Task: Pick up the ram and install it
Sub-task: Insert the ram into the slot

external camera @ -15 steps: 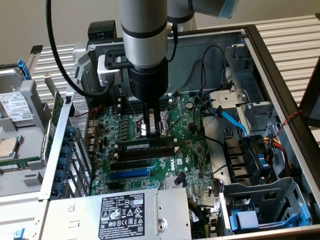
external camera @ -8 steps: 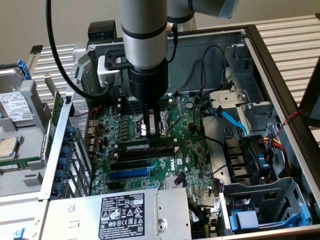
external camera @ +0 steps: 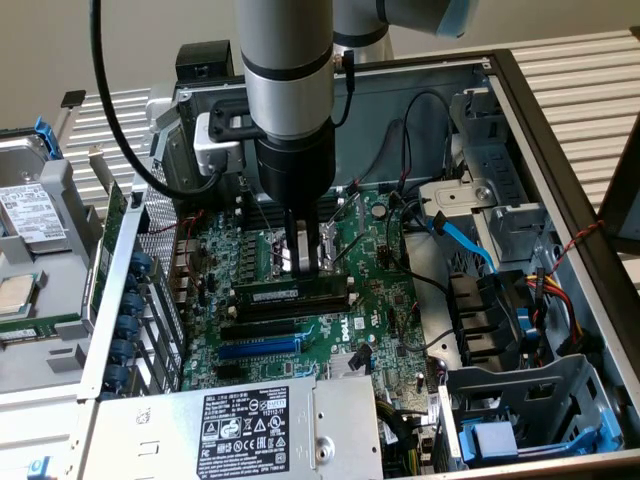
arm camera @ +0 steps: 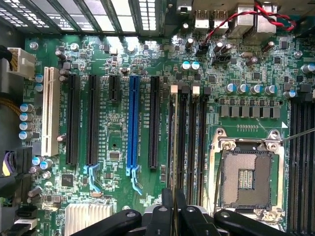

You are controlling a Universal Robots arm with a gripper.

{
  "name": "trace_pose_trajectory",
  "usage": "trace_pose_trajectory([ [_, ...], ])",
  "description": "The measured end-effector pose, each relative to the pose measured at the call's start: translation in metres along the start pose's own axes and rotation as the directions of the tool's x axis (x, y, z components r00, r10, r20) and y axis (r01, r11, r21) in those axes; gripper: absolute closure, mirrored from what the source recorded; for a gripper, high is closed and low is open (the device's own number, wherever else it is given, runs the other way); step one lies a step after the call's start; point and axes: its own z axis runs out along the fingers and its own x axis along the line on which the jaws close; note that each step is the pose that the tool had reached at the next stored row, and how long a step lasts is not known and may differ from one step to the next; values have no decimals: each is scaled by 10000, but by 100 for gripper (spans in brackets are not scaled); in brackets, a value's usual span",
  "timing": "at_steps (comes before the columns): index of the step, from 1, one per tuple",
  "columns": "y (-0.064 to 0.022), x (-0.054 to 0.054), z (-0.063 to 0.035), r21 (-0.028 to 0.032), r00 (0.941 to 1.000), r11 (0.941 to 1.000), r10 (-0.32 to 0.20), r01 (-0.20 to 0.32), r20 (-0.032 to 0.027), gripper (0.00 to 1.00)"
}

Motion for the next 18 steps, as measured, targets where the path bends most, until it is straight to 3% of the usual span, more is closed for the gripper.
trace_pose_trajectory([
  [18, 11, -5, 46, 0, 10000, 10000, 25, -25, -1, 87],
])
